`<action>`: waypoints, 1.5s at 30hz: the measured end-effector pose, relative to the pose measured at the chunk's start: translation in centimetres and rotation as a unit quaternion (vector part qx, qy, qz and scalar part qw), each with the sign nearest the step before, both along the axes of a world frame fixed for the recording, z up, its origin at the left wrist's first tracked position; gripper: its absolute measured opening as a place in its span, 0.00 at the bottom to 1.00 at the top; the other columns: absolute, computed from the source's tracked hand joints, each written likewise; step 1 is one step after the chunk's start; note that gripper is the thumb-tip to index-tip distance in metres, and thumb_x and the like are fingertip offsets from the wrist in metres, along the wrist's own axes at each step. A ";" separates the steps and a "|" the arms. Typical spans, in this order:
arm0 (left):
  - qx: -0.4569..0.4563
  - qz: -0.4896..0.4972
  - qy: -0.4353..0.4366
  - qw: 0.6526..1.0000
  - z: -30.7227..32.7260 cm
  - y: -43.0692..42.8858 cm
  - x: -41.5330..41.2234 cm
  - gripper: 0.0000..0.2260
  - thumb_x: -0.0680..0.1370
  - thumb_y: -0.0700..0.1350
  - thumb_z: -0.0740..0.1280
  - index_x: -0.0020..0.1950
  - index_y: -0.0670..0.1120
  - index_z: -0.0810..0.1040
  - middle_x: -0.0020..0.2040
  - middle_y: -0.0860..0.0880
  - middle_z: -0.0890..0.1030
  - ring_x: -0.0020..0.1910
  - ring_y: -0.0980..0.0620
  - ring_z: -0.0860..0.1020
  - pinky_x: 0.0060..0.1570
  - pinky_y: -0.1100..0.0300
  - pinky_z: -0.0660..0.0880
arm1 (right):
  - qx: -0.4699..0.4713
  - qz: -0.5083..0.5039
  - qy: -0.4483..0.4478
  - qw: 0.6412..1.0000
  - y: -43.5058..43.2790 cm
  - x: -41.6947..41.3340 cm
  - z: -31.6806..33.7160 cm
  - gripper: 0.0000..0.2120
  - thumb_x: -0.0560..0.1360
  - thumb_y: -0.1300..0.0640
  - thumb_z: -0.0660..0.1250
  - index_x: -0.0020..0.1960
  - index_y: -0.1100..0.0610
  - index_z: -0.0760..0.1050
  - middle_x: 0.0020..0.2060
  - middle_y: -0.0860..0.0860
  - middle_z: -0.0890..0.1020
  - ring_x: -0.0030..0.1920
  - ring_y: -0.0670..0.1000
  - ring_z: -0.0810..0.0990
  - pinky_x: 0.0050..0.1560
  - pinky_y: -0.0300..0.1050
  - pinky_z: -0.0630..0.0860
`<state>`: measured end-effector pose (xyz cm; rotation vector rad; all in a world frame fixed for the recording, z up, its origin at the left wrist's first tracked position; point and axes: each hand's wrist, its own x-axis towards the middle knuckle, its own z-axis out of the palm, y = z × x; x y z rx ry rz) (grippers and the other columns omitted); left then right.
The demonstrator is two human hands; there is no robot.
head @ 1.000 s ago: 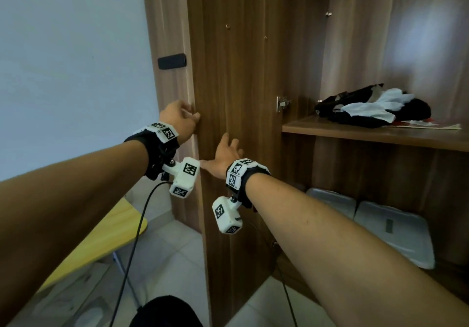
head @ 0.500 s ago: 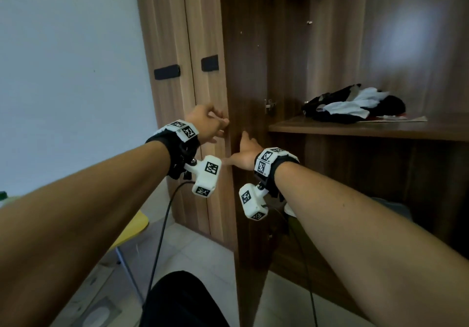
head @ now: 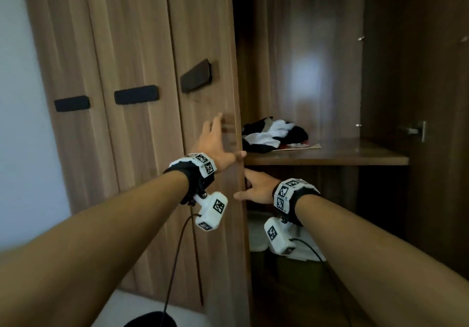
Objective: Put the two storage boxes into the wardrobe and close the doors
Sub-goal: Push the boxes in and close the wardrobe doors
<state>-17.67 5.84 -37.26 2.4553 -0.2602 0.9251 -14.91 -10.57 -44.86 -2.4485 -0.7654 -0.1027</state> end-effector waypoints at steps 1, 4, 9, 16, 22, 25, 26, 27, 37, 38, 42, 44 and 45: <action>0.007 0.016 0.008 1.000 0.0 -0.5 0.7 0.54 0.63 0.63 0.78 0.79 0.60 0.48 0.80 0.50 0.57 0.75 0.45 0.67 0.69 0.48 0.71 | -0.016 -0.006 -0.015 1.000 -0.8 0.4 0.1 0.34 0.74 0.44 0.72 0.77 0.42 0.62 0.68 0.47 0.77 0.66 0.52 0.77 0.66 0.51 0.74; -0.003 0.019 0.029 0.999 -0.3 -3.0 4.0 0.58 0.64 0.65 0.77 0.79 0.63 0.38 0.82 0.52 0.41 0.79 0.41 0.58 0.71 0.45 0.67 | -0.075 -0.079 -0.071 0.991 -3.8 2.7 0.1 0.38 0.74 0.38 0.69 0.78 0.44 0.57 0.73 0.53 0.71 0.71 0.57 0.71 0.68 0.60 0.72; -0.069 -0.060 0.043 0.995 -1.3 -6.7 8.4 0.56 0.69 0.59 0.77 0.76 0.69 0.33 0.80 0.47 0.31 0.81 0.38 0.49 0.75 0.39 0.62 | -0.110 -0.218 -0.121 0.962 -7.1 6.7 0.4 0.55 0.63 0.28 0.70 0.80 0.43 0.47 0.78 0.56 0.60 0.77 0.61 0.60 0.72 0.65 0.64; -0.095 -0.033 -0.003 0.995 -2.3 -9.6 13.4 0.56 0.69 0.60 0.77 0.76 0.70 0.33 0.78 0.44 0.26 0.79 0.38 0.32 0.72 0.26 0.48 | -0.136 -0.302 -0.078 0.940 -10.6 11.9 1.3 0.69 0.48 0.15 0.64 0.80 0.50 0.55 0.79 0.56 0.61 0.78 0.61 0.59 0.77 0.69 0.48; -0.097 -0.010 -0.027 0.995 -3.1 -11.4 16.8 0.55 0.70 0.60 0.77 0.78 0.67 0.35 0.78 0.43 0.26 0.78 0.39 0.30 0.69 0.24 0.48 | -0.161 -0.337 -0.164 0.913 -12.0 13.7 -1.4 0.63 0.56 0.13 0.51 0.75 0.56 0.66 0.74 0.58 0.68 0.75 0.60 0.64 0.77 0.68 0.50; -0.088 0.010 -0.039 0.995 -3.3 -11.9 17.8 0.53 0.70 0.62 0.75 0.79 0.66 0.36 0.79 0.42 0.27 0.79 0.39 0.31 0.69 0.23 0.51 | -0.149 -0.353 -0.202 0.901 -11.7 14.3 -2.0 0.58 0.60 0.16 0.54 0.75 0.57 0.65 0.73 0.57 0.68 0.74 0.59 0.65 0.76 0.65 0.58; -0.085 0.017 -0.040 0.995 -3.3 -12.0 18.1 0.53 0.70 0.62 0.75 0.79 0.65 0.36 0.79 0.42 0.28 0.79 0.39 0.32 0.69 0.22 0.52 | -0.145 -0.362 -0.213 0.896 -11.6 14.5 -2.1 0.56 0.61 0.17 0.56 0.74 0.57 0.66 0.72 0.57 0.69 0.73 0.59 0.66 0.75 0.65 0.60; -0.081 0.025 -0.041 0.996 -3.4 -12.2 18.4 0.53 0.70 0.63 0.75 0.80 0.64 0.37 0.79 0.42 0.28 0.79 0.39 0.32 0.68 0.22 0.53 | -0.143 -0.371 -0.228 0.889 -11.4 14.7 -2.3 0.55 0.62 0.18 0.57 0.73 0.57 0.67 0.71 0.57 0.70 0.72 0.59 0.67 0.74 0.64 0.62; -0.005 0.060 -0.055 0.997 -5.0 -11.1 20.8 0.58 0.66 0.70 0.73 0.80 0.62 0.35 0.80 0.42 0.32 0.80 0.39 0.36 0.65 0.20 0.56 | -0.148 -0.401 -0.332 0.841 -10.7 16.0 -2.9 0.39 0.66 0.23 0.61 0.59 0.55 0.74 0.56 0.54 0.77 0.57 0.57 0.73 0.53 0.55 0.73; -0.006 0.057 -0.057 0.997 -5.2 -11.0 20.9 0.57 0.66 0.71 0.72 0.80 0.62 0.35 0.80 0.42 0.32 0.80 0.39 0.36 0.64 0.20 0.56 | -0.148 -0.401 -0.332 0.841 -10.7 15.9 -3.0 0.38 0.66 0.23 0.61 0.58 0.55 0.74 0.55 0.54 0.77 0.56 0.57 0.73 0.52 0.55 0.73; -0.005 0.043 -0.053 0.998 -5.1 -10.9 20.7 0.56 0.66 0.73 0.70 0.80 0.61 0.36 0.80 0.42 0.31 0.80 0.39 0.34 0.63 0.20 0.55 | -0.143 -0.406 -0.302 0.851 -10.3 15.4 -2.7 0.38 0.68 0.25 0.61 0.60 0.55 0.73 0.58 0.54 0.76 0.58 0.58 0.72 0.57 0.56 0.73; 0.000 0.054 -0.044 0.998 -4.9 -11.3 20.5 0.56 0.67 0.71 0.71 0.80 0.60 0.35 0.80 0.41 0.31 0.80 0.38 0.35 0.64 0.21 0.56 | -0.155 -0.397 -0.273 0.863 -10.5 14.8 -2.3 0.38 0.68 0.25 0.62 0.62 0.56 0.72 0.59 0.55 0.75 0.60 0.58 0.72 0.62 0.56 0.71; 0.002 0.065 -0.038 0.997 -4.8 -11.7 20.3 0.57 0.67 0.68 0.73 0.81 0.59 0.35 0.80 0.40 0.31 0.80 0.38 0.35 0.65 0.22 0.57 | -0.158 -0.386 -0.259 0.871 -10.6 14.2 -2.1 0.39 0.68 0.25 0.62 0.63 0.56 0.71 0.60 0.55 0.75 0.61 0.58 0.72 0.64 0.56 0.71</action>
